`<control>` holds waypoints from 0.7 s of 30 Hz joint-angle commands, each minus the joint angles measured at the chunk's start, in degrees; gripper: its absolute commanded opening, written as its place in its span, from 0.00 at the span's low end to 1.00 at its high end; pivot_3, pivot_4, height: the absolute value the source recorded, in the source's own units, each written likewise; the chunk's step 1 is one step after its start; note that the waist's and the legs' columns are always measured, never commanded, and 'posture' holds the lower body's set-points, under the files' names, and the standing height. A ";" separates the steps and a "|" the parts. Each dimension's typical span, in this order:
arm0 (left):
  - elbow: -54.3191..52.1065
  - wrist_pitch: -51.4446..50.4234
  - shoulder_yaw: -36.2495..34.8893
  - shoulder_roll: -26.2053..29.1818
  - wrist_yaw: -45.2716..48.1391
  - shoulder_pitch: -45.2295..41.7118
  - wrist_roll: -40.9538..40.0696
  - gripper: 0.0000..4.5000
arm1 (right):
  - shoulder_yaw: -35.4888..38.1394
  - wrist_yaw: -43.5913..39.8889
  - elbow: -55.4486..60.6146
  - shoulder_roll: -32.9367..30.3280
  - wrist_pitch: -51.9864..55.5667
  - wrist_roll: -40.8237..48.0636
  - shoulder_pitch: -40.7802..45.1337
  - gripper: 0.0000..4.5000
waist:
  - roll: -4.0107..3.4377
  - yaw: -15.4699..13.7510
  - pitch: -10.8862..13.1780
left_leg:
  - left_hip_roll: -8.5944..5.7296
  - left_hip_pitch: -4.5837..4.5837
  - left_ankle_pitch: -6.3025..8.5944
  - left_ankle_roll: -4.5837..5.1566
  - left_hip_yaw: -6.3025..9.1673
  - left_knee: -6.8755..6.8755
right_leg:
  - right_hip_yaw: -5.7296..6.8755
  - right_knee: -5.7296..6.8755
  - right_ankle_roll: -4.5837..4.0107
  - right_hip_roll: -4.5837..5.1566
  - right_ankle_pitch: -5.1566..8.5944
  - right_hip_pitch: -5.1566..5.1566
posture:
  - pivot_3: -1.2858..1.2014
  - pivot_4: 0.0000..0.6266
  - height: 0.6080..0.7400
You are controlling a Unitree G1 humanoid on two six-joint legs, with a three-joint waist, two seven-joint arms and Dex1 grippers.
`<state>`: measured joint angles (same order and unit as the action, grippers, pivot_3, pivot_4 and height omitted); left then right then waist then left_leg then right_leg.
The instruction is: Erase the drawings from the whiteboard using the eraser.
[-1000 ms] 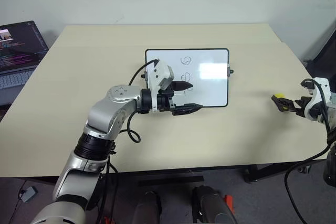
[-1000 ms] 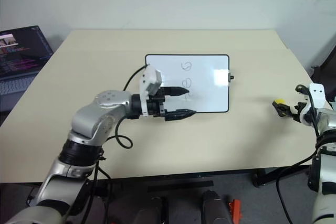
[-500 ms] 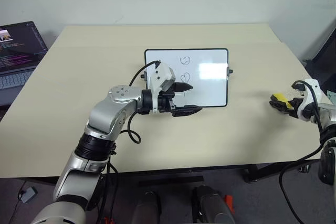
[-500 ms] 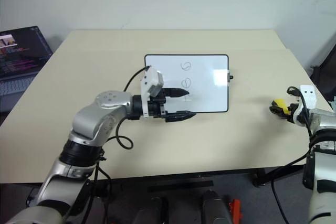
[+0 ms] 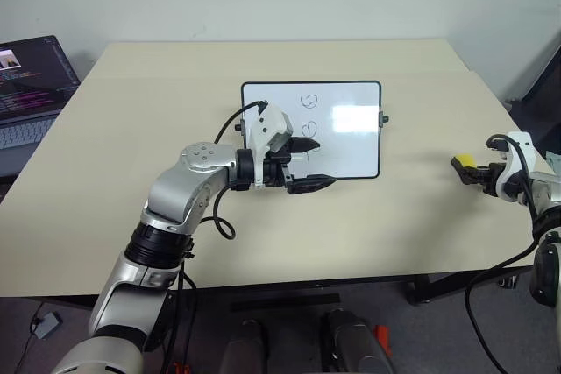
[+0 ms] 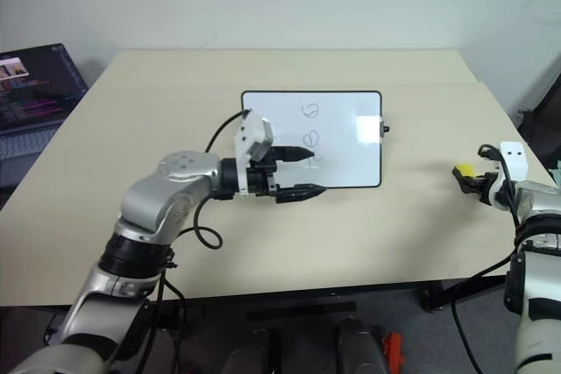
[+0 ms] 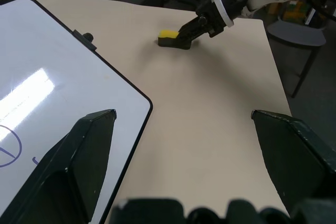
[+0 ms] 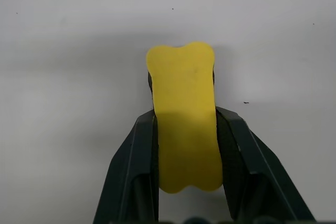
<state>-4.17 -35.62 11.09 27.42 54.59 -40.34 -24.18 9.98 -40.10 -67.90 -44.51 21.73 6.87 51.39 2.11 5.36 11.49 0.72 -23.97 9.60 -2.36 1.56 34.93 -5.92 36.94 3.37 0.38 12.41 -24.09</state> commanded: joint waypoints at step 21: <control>-1.24 0.21 -10.99 12.21 -2.05 6.87 0.65 1.00 | 13.48 6.36 53.74 15.83 24.65 28.02 -3.93 0.25 | -0.01 0.49 0.01 | 0.06 -0.02 0.00 0.00 0.14 0.00 | 0.11 0.09 0.04 -0.03 -0.03 -0.02 | 0.52 0.24 1.00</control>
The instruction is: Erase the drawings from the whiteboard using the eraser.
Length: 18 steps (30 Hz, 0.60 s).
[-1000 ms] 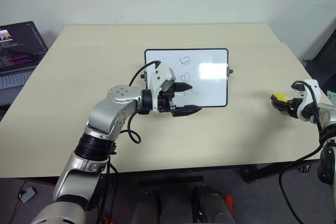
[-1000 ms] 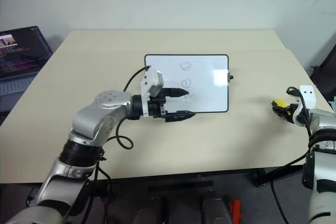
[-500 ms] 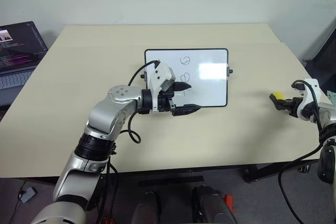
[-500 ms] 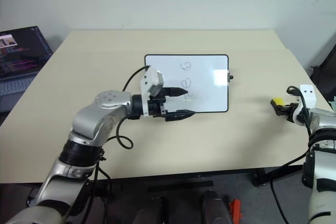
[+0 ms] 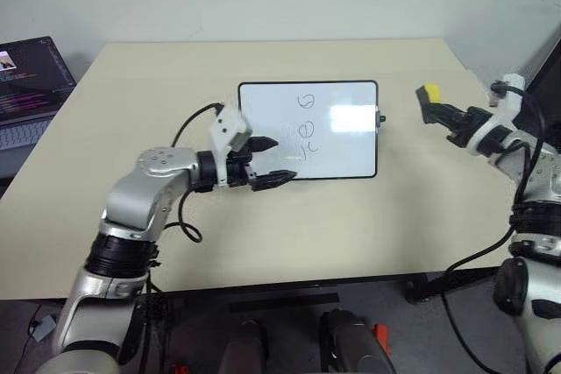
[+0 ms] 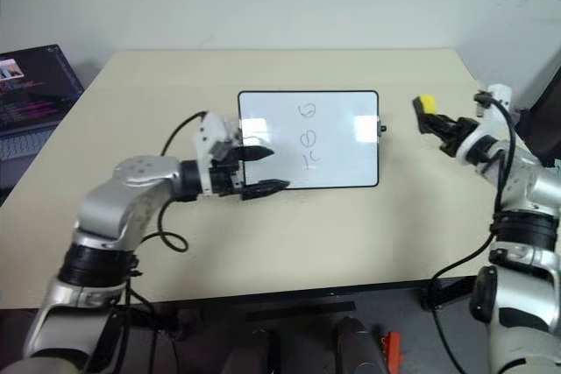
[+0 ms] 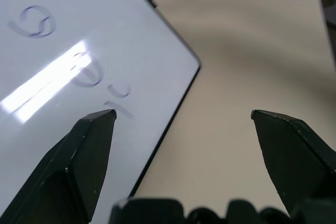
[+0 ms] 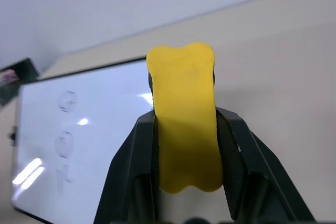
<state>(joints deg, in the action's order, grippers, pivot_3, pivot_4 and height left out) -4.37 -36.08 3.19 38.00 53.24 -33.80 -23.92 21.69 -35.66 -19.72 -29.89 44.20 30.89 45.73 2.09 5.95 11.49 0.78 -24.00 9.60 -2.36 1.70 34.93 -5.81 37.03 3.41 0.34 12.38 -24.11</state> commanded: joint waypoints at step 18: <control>-8.37 -2.87 -10.63 6.14 -6.76 10.10 -0.43 1.00 | -21.40 -4.00 7.98 6.39 -16.50 -9.21 6.72 0.25 | 0.00 -0.84 0.00 | 0.04 -0.05 0.01 0.00 -0.01 -0.03 | 0.06 -0.05 -0.20 0.01 0.11 -0.07 | 0.52 0.24 1.00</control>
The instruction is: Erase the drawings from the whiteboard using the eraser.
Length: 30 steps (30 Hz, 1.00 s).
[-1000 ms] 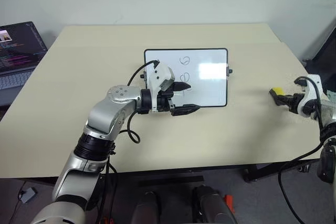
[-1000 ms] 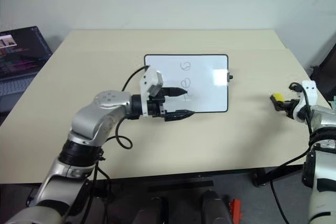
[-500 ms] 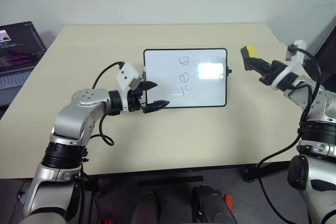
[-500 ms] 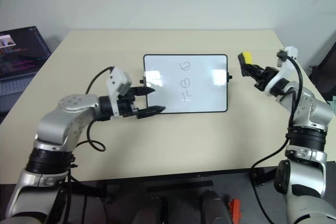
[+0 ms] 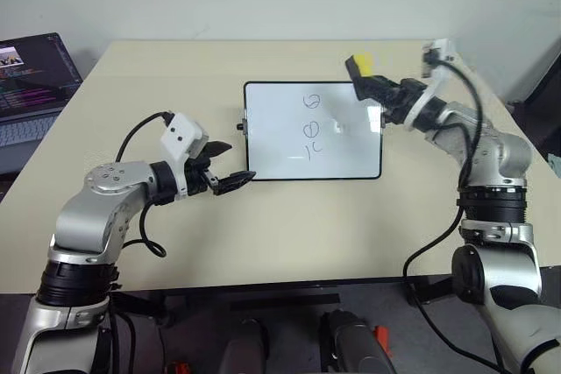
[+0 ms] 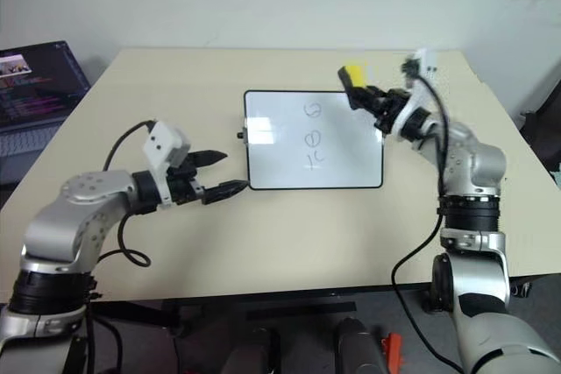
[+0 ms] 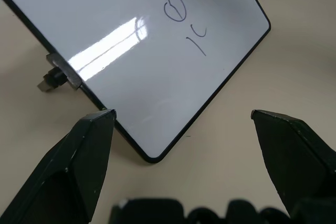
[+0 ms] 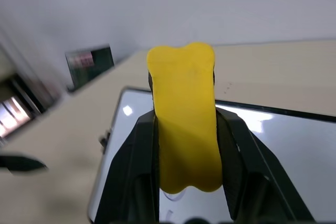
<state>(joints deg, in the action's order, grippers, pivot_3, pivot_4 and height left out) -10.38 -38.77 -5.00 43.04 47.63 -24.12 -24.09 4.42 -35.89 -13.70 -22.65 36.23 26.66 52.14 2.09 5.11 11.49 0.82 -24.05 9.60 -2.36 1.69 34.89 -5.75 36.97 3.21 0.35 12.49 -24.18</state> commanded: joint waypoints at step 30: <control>-5.67 -1.29 -0.78 -0.91 -4.58 1.19 -1.03 1.00 | -23.34 -0.80 -36.52 3.76 -44.62 -42.02 18.80 0.25 | 0.01 0.02 0.00 | 0.01 0.02 0.00 -0.01 0.02 -0.01 | 0.02 0.04 -0.04 0.01 0.01 -0.01 | 0.52 0.24 1.00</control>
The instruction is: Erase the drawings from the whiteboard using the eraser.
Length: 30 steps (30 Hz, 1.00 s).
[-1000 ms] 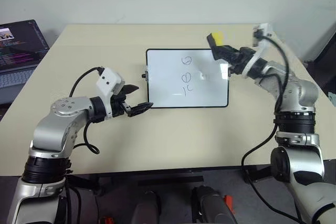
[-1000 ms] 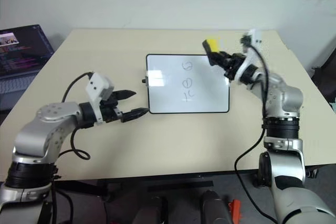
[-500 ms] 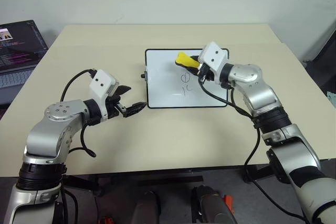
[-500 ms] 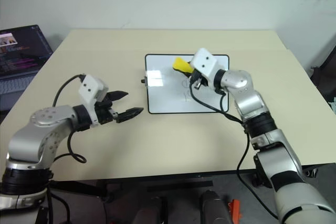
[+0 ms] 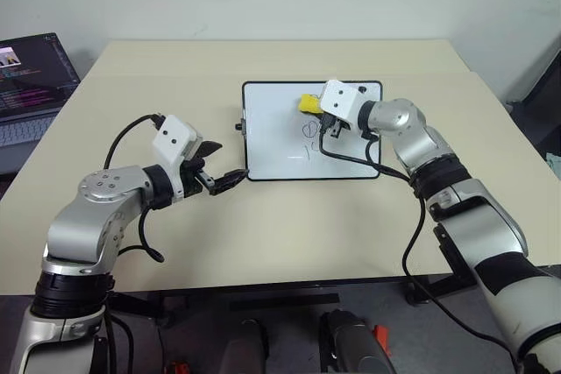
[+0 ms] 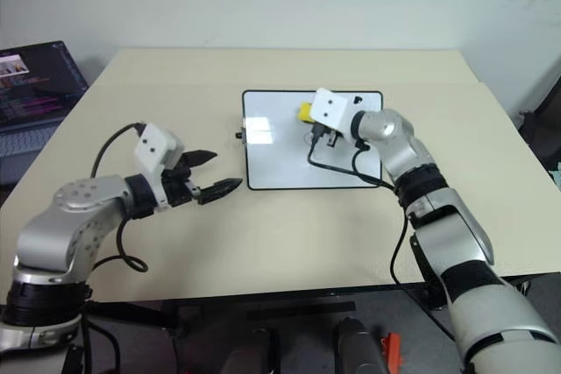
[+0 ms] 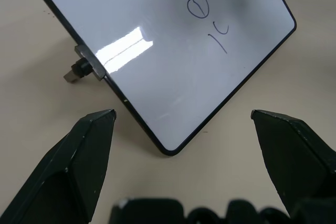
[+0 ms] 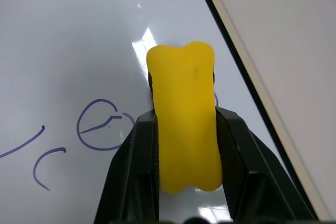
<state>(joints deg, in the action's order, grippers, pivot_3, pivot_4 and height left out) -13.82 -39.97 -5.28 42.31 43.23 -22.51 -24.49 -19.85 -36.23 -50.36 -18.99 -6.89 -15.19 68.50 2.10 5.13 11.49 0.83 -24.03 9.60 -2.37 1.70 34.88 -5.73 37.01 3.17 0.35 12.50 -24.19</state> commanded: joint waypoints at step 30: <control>-11.28 -11.88 7.58 -20.52 -26.84 -3.72 8.64 1.00 | 0.33 1.01 -9.62 0.79 -3.29 -5.73 8.19 0.25 | 0.00 0.01 0.00 | -0.04 0.05 -0.02 -0.01 0.10 0.04 | 0.04 0.08 0.24 -0.01 -0.19 0.06 | 0.52 0.24 1.00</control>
<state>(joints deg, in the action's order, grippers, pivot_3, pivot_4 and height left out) -23.03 -51.21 3.06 22.11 17.28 -24.90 -16.34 -19.86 -35.92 -60.57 -18.06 -9.03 -20.99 74.48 2.11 5.14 11.49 0.80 -23.98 9.59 -2.38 1.80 34.92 -5.68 37.08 3.41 0.34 12.31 -24.13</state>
